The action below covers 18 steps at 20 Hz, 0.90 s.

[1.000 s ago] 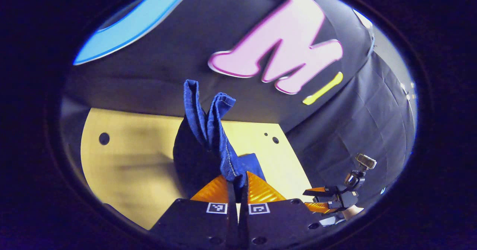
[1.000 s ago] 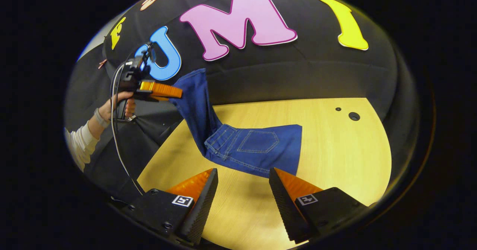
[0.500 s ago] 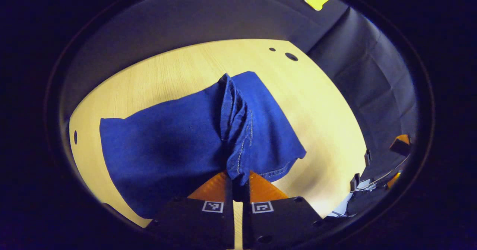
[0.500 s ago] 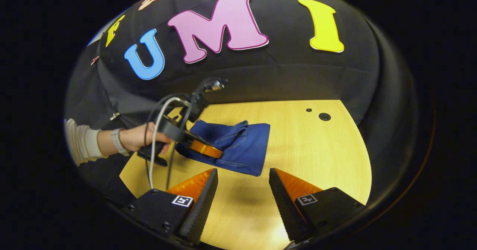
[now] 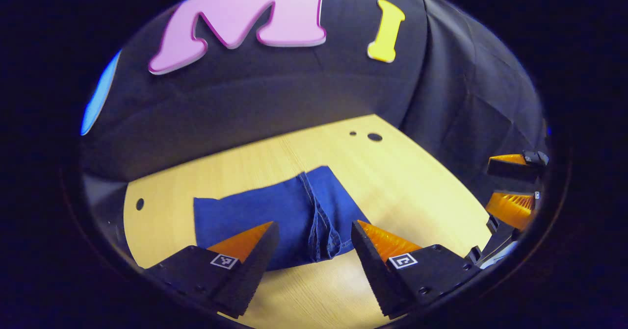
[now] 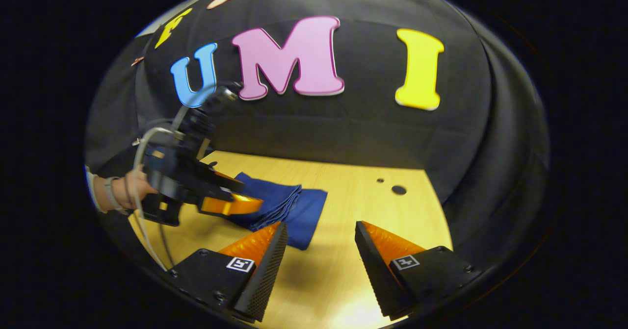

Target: Grasp the waist and the cuffs of the jeans and fold them to make the two legs overlap; first hold the waist and fold one-third of the jeans toward the cuffs, then hold the cuffs and fold the remaining one-third in the same direction to finish folding.

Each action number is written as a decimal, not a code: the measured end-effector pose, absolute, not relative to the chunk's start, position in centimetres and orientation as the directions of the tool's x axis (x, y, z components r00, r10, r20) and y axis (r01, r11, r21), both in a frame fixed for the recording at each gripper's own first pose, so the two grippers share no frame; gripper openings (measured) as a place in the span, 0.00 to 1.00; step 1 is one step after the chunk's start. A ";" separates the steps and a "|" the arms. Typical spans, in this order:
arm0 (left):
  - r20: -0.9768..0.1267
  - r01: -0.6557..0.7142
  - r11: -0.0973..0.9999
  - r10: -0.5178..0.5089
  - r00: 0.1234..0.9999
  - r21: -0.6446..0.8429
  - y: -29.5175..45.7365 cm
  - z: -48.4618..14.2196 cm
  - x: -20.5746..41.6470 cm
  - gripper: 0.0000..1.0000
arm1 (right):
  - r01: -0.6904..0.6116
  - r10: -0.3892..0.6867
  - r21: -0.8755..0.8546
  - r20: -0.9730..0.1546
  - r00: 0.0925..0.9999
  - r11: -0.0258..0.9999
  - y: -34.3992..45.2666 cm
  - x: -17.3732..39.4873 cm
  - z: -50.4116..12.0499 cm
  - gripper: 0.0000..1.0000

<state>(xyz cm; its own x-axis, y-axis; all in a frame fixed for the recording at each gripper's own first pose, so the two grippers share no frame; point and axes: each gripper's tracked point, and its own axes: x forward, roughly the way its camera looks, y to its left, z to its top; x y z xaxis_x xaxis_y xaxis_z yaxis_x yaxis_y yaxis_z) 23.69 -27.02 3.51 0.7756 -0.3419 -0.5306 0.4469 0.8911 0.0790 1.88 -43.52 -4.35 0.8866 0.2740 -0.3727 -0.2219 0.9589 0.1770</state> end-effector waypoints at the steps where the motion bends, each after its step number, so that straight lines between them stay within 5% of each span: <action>1: -0.438 0.432 0.899 -0.364 0.822 0.065 -26.8 6.7 21.7 0.96 | -0.219 0.265 0.169 -0.328 0.907 0.961 -43.3 1.3 -2.3 0.88; 8: -0.104 0.216 0.976 -0.212 0.972 0.034 -18.3 17.1 5.4 0.95 | -0.078 0.084 0.056 -0.118 0.989 0.995 -43.5 -6.4 10.7 0.93; 18: 0.017 0.096 0.995 -0.096 0.995 0.009 -14.2 20.5 -8.1 0.95 | -0.190 0.191 0.075 -0.005 0.982 0.979 -39.7 -16.5 17.7 0.96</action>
